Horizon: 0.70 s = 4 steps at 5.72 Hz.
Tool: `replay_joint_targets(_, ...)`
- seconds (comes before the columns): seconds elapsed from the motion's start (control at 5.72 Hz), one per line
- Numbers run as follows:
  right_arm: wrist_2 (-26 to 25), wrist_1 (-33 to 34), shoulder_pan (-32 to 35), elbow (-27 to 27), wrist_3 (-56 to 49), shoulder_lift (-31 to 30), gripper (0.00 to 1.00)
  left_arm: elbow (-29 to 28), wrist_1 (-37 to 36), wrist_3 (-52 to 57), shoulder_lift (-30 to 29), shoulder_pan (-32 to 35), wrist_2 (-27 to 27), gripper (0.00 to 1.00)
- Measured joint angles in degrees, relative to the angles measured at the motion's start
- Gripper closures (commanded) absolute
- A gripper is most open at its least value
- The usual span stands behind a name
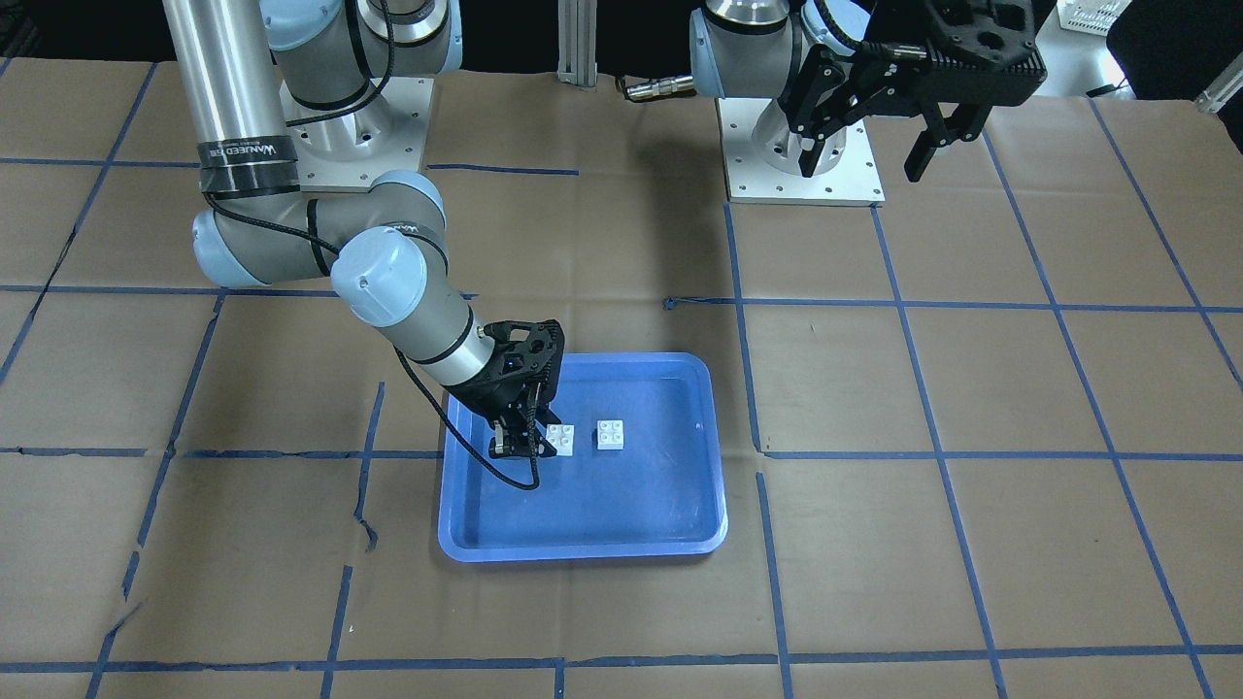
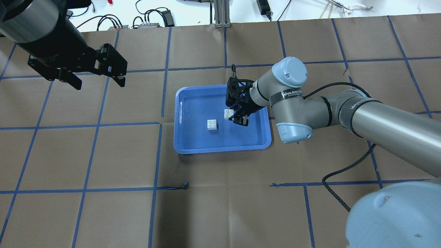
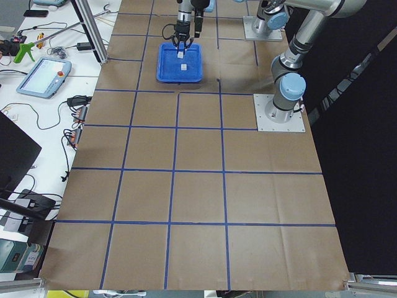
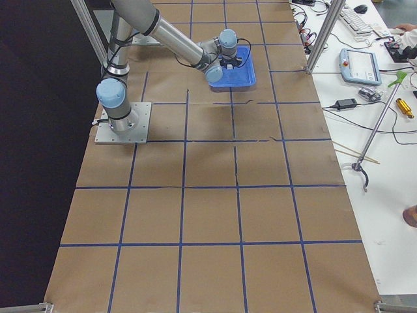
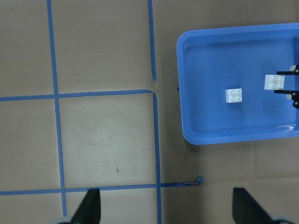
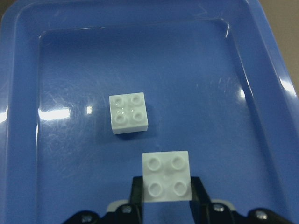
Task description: Assemble white blocks and place on blue tray
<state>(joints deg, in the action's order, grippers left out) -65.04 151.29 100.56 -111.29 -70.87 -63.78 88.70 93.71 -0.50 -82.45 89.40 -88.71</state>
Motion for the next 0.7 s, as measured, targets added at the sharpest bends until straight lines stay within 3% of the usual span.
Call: replay_joint_targets(0.7, 0.1, 2.63, 1.78, -0.07, 2.53, 2.61, 0.7, -0.06, -0.76, -0.51, 0.04, 0.15, 0.05, 0.01)
